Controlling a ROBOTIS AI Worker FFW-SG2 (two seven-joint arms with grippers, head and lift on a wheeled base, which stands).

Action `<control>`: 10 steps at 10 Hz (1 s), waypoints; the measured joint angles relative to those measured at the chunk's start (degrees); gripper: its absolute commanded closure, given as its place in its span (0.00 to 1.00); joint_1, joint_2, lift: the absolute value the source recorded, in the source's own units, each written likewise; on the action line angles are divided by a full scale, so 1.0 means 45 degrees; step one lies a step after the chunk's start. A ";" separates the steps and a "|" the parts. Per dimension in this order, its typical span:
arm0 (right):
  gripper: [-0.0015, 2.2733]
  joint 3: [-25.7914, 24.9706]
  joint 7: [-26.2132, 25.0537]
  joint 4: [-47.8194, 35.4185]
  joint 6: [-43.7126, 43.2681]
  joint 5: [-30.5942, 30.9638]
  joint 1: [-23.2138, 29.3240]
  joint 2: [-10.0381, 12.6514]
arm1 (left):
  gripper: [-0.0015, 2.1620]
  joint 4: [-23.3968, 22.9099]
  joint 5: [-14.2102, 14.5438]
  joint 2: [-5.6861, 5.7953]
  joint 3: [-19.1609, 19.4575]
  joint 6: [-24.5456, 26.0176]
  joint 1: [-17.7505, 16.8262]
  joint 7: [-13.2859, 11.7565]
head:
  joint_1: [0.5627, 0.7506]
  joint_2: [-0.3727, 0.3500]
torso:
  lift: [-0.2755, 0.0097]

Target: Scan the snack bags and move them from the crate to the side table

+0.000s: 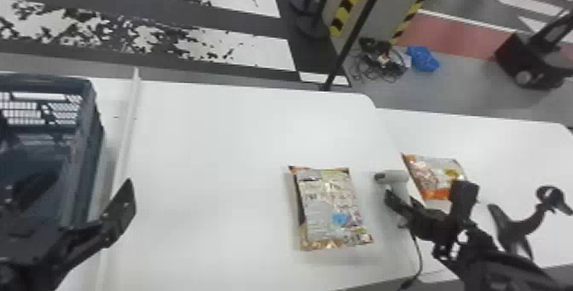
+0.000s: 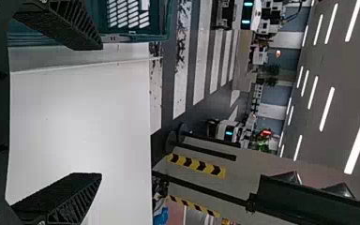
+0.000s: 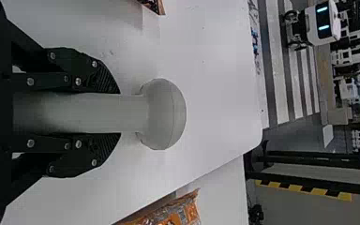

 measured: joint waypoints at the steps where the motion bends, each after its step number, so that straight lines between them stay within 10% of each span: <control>1: 0.02 0.0100 0.0023 0.0192 -0.0154 0.0033 -0.0064 -0.0009 | 0.01 -0.0029 0.0001 0.0010 0.0000 0.0085 0.0000 0.0000 | 0.70 0.03 | 0.66; 5: 0.03 -0.0349 0.0113 -0.1036 -0.1111 -0.0245 0.0783 0.0000 | 0.01 -0.0152 0.0002 -0.0007 -0.0011 0.0455 0.0004 0.0000 | 0.70 0.03 | 0.66; 10: 0.03 -0.3129 0.5469 -0.3990 0.4463 -0.2376 0.1414 -0.0518 | 0.01 -0.0047 -0.0003 -0.0066 -0.0069 0.0379 0.0019 0.0100 | 0.70 0.03 | 0.66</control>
